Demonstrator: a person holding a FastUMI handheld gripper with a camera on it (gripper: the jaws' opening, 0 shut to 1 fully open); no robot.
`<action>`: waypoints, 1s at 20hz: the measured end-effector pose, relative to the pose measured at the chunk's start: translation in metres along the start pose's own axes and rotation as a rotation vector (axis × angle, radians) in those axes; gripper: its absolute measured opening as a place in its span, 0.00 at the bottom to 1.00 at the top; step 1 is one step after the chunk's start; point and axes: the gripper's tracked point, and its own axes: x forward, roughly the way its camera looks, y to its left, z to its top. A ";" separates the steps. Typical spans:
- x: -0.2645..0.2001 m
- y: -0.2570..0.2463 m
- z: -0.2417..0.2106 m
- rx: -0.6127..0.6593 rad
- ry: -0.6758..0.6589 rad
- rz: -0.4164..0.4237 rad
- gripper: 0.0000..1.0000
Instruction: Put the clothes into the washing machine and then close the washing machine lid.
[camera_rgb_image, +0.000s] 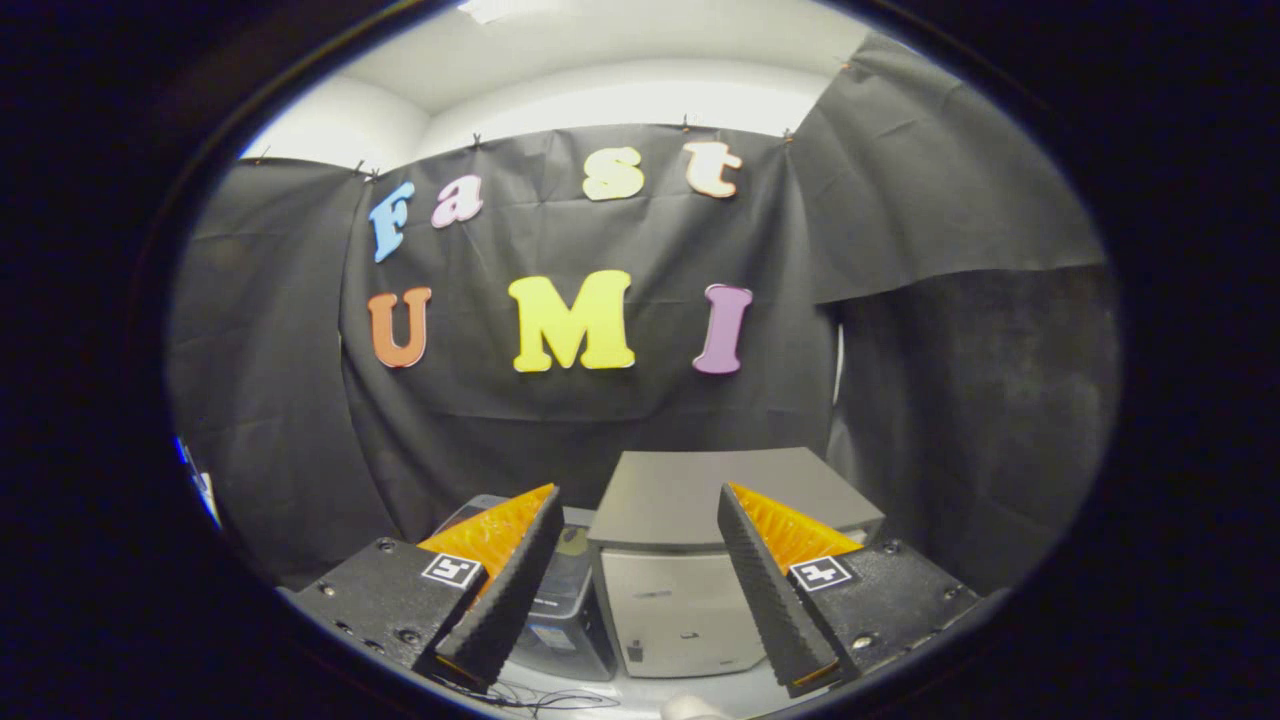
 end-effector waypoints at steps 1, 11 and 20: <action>-0.017 -0.018 -0.008 0.017 -0.003 -0.009 0.97; -0.100 -0.098 -0.056 0.059 0.014 -0.024 0.95; -0.124 -0.095 -0.036 0.025 -0.034 0.000 0.95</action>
